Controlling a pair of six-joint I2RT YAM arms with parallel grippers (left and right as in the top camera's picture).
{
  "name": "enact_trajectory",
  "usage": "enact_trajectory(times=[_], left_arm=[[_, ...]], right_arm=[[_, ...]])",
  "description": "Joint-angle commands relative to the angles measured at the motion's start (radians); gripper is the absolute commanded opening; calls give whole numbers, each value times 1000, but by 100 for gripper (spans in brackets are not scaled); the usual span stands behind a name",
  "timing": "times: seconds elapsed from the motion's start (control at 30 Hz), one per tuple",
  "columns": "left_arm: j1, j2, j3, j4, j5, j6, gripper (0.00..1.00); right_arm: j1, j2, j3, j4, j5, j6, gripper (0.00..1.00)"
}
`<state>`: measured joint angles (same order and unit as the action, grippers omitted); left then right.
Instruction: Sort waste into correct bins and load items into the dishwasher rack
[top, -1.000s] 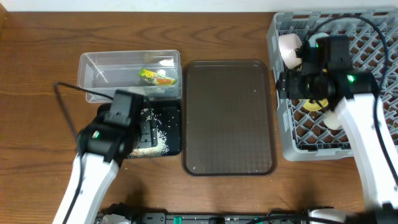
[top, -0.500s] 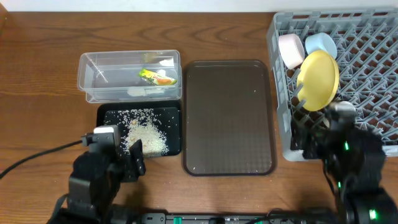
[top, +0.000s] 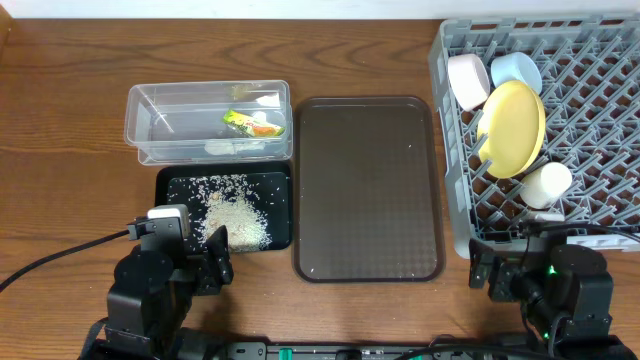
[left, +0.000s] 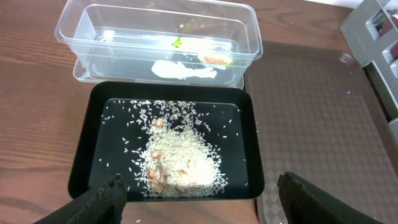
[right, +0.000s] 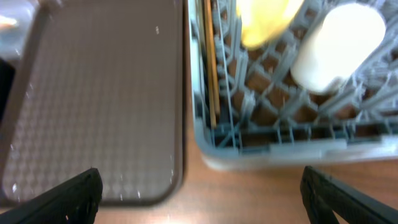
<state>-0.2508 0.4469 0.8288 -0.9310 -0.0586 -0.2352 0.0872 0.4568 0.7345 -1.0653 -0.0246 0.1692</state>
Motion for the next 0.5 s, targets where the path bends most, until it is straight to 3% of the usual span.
enact_trajectory(times=[0.0, 0.23, 0.47], left_arm=[[-3, -4, -8, 4, -1, -2, 80], [-3, -4, -8, 3, -1, -2, 80], [-3, -4, -8, 3, -1, -2, 80]], right_arm=[[-2, -3, -6, -43, 13, 10, 99], [-2, -34, -8, -52, 34, 10, 99], [-2, -244, -81, 193, 35, -28, 99]])
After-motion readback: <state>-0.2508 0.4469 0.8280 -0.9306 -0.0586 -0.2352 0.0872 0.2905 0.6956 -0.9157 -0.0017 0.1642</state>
